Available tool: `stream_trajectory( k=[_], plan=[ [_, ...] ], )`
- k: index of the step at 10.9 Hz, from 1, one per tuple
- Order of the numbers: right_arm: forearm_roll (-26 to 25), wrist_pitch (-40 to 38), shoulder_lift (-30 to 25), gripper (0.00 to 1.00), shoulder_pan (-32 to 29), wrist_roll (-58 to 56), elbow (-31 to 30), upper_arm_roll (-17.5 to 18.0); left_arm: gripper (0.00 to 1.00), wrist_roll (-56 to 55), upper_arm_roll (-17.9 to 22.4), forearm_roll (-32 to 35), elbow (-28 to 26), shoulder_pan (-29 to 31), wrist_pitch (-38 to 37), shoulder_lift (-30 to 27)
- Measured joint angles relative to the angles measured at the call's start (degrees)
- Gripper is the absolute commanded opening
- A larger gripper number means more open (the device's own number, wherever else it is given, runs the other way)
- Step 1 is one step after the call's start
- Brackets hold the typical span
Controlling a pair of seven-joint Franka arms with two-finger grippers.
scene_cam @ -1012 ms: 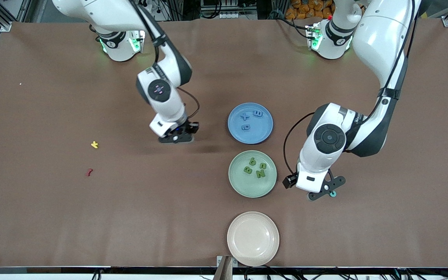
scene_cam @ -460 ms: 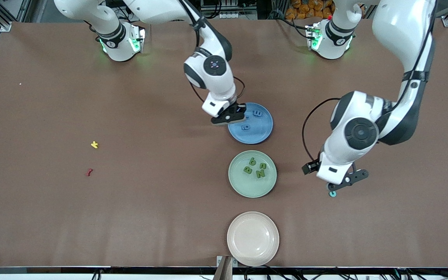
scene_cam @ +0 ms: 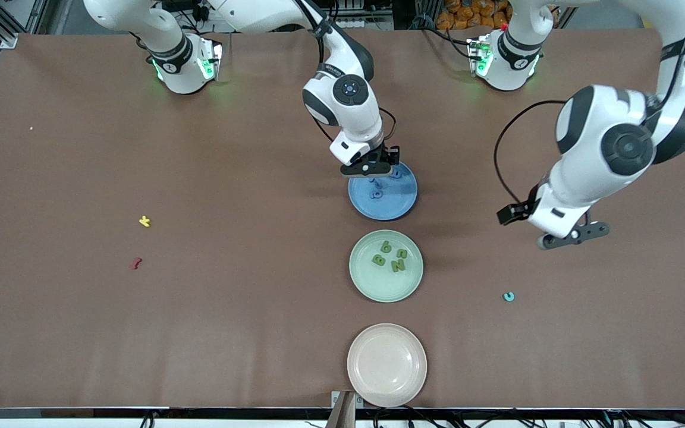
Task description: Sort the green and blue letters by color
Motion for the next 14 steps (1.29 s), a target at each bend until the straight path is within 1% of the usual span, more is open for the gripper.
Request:
stream_trajectory(
  k=[1,3,5,7,8,10,12,14],
  plan=[
    [0.0,-1.8,-0.3,1.00,-0.8,0.6,0.0,-0.1,1.00,1.7,1.0,-0.3,-2.6,0.0,0.1,-2.8],
    [0.0,-4.7,-1.3,1.00,-5.0,0.9,0.0,-0.3,1.00,2.9,1.4,-2.0,-6.4,0.0,0.1,-6.9],
    [0.0,-8.5,-3.7,1.00,-11.5,0.8,-0.4,-0.4,1.00,3.1,1.4,-3.1,-7.8,0.0,0.2,-9.4],
    [0.0,-13.2,-6.1,1.00,-18.8,-0.2,-0.9,-0.5,1.00,3.1,2.0,-3.2,-7.4,0.0,0.7,-11.7],
    [-0.1,-14.1,-6.8,1.00,-22.2,-2.5,-1.4,-0.6,1.00,3.4,2.8,-3.2,-6.3,0.0,0.7,-12.6],
    [-1.1,-14.4,-6.9,1.00,-27.9,-8.2,-2.0,-1.7,1.00,5.0,3.5,-3.2,-1.8,0.0,-0.9,-13.4],
    [-2.2,-14.4,-6.9,1.00,-33.2,-16.0,-2.6,-4.2,1.00,9.5,3.8,-3.2,2.8,0.0,-6.3,-13.5],
    [-3.2,-14.4,-6.9,1.00,-38.3,-24.7,-2.7,-6.6,1.00,14.1,5.0,-3.2,7.0,0.0,-13.1,-13.5]
  ],
)
